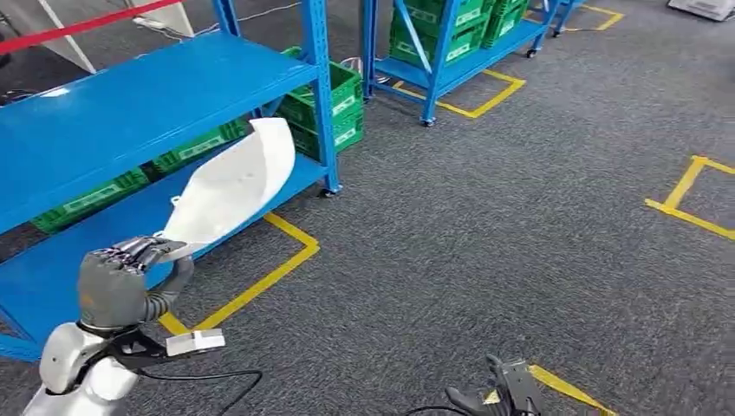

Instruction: Take the parts from the cabinet and place them on the table.

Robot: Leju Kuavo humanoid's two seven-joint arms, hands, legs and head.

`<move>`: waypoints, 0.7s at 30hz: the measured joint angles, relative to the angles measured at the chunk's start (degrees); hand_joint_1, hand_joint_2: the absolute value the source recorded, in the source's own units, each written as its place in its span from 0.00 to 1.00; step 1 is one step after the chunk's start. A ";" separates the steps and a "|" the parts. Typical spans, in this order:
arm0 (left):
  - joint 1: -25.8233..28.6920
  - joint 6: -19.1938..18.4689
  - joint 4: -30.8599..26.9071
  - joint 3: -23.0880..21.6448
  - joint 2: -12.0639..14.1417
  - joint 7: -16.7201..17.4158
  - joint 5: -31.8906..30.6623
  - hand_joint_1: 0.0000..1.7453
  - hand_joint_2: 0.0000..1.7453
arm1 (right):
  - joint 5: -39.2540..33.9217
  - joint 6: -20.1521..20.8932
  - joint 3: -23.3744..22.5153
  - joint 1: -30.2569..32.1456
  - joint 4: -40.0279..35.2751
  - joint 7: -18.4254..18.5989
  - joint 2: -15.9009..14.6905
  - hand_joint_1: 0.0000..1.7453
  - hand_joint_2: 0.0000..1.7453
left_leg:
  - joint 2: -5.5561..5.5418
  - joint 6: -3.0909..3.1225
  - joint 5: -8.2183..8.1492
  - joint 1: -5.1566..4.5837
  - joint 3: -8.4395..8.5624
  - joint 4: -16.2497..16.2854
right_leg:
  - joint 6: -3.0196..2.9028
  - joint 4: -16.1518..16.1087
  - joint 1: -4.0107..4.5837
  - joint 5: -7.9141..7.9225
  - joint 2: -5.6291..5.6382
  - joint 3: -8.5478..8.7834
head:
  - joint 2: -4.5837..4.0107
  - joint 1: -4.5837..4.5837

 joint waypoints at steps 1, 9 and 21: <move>0.01 -0.44 -0.02 0.00 -0.04 -0.44 0.85 1.00 1.00 | 0.00 0.00 0.00 -0.22 0.00 0.02 0.00 0.00 1.00 | 0.91 0.23 -0.06 -0.20 0.00 0.00 | 0.33 4.34 -0.12 -2.40 -2.26 -2.01 | 0.00 0.37; -0.21 -2.86 -1.36 0.07 -0.92 -3.43 6.58 1.00 1.00 | -0.15 -1.16 -0.02 -0.26 0.09 3.74 -0.35 0.00 1.00 | 6.27 -0.06 -0.81 -1.06 0.71 0.02 | -0.11 -1.23 0.45 0.09 -9.27 2.28 | 0.00 0.39; 1.15 -6.78 -4.11 0.24 -2.80 -6.10 13.14 1.00 1.00 | -1.01 -3.50 -1.14 2.35 0.92 7.04 -1.84 0.00 1.00 | 2.12 -1.66 -6.45 -0.88 -7.36 15.29 | -3.04 -2.47 0.02 1.26 -0.84 2.31 | 0.00 -0.03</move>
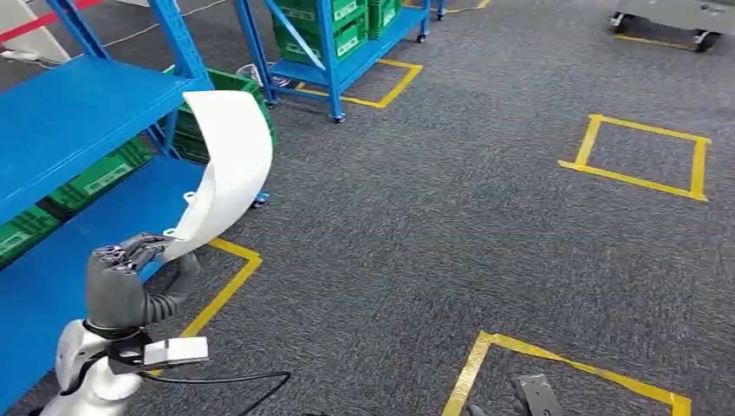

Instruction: Take the parts from the cabinet and place them on the table.

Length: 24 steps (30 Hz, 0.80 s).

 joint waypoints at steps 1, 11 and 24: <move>-0.16 -0.92 -0.07 -0.09 -0.17 -0.42 1.42 1.00 1.00 | 0.09 0.00 -0.07 0.06 0.04 -0.11 0.00 0.00 1.00 | -0.16 -0.10 2.60 0.15 1.59 -3.64 | 0.15 0.06 -0.17 0.05 0.82 -0.01 | 0.00 0.00; -1.78 -5.40 0.07 -0.20 -1.86 -2.82 8.28 1.00 1.00 | 0.92 -0.09 -0.92 -0.38 0.20 -1.27 -0.35 0.00 1.00 | -1.44 1.81 6.08 0.81 6.67 -14.09 | 3.53 9.57 -0.33 -4.28 -2.05 -6.13 | 0.00 1.07; 0.84 -3.08 -0.15 5.20 -1.88 -4.89 7.16 1.00 1.00 | 2.91 -1.70 -0.90 -1.55 0.28 -0.13 0.94 0.00 1.00 | 4.14 0.03 4.39 0.11 7.93 -14.15 | 0.41 0.93 0.39 -0.22 -4.32 -0.72 | 0.00 0.94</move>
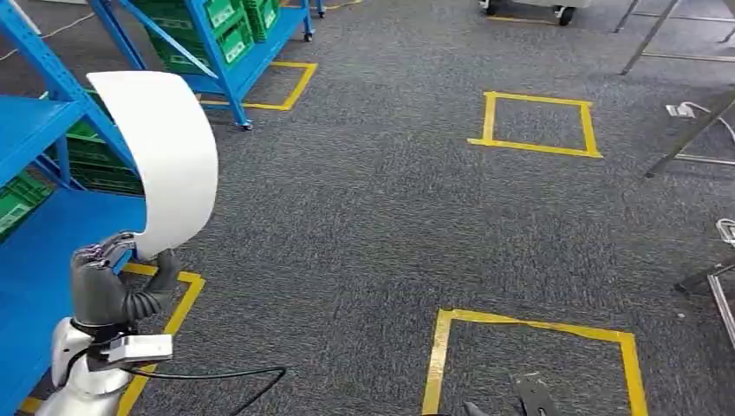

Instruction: Take the parts from the cabinet and place them on the table.

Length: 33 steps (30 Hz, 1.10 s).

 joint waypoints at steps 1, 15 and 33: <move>0.05 0.02 0.00 0.22 0.00 0.00 -0.15 1.00 1.00 | 0.00 0.00 0.00 -0.21 0.00 -0.11 0.02 0.00 1.00 | -1.98 -0.03 -1.46 -0.04 -0.99 1.94 | -0.33 -0.15 -0.09 0.09 0.47 0.08 | 0.00 -0.07; -1.33 0.54 0.98 1.29 -0.15 1.14 -1.77 1.00 1.00 | -0.55 0.31 -0.07 0.75 0.04 -0.66 0.11 0.00 1.00 | -6.68 0.80 2.04 1.18 -1.69 0.37 | 2.00 0.69 -1.14 0.75 8.98 -1.88 | 0.00 -0.53; -3.22 0.63 1.38 0.06 -0.83 2.27 -3.78 1.00 1.00 | -0.83 0.11 -0.50 -0.07 0.22 -0.07 -0.09 0.00 1.00 | -3.49 -0.39 -3.84 -0.08 -4.06 7.76 | -0.77 0.18 -0.21 0.07 1.23 -0.13 | 0.00 0.33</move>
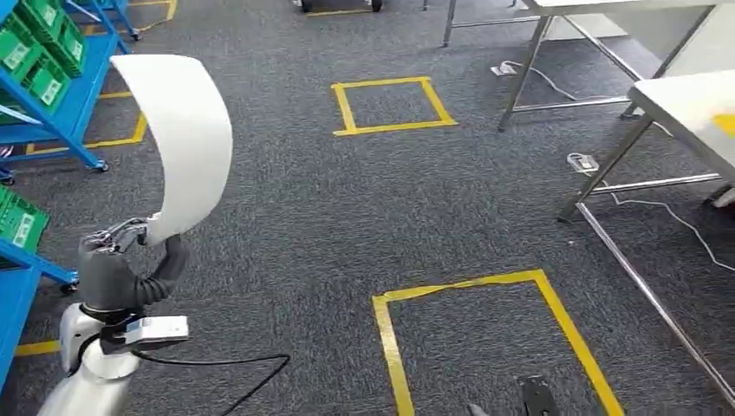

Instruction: Take the parts from the cabinet and place them on the table.

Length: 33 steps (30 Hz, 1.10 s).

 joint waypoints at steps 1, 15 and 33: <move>0.15 0.07 0.02 -0.13 0.09 0.09 -0.20 1.00 1.00 | -0.04 0.02 -0.04 -0.07 0.00 0.09 0.00 0.00 1.00 | -0.48 -0.03 -1.96 0.03 -2.70 5.02 | -0.12 0.00 0.00 -0.05 0.91 0.00 | 0.00 -0.05; 0.33 2.86 -0.37 -3.00 0.00 -0.46 -3.32 1.00 1.00 | -0.66 -0.02 -1.18 0.32 0.13 2.08 -0.42 0.00 1.00 | -1.79 2.01 5.41 0.69 2.10 -7.00 | 3.09 8.91 -0.57 -4.27 1.17 -5.25 | 0.00 0.66; -1.44 3.23 -0.31 -8.26 0.29 0.87 -4.39 1.00 1.00 | -0.59 -0.74 -2.62 -0.93 0.13 3.50 -1.11 0.00 1.00 | -0.50 -0.38 -1.88 0.01 -5.61 9.47 | -0.72 0.31 0.30 -2.68 2.07 2.37 | 0.00 -0.07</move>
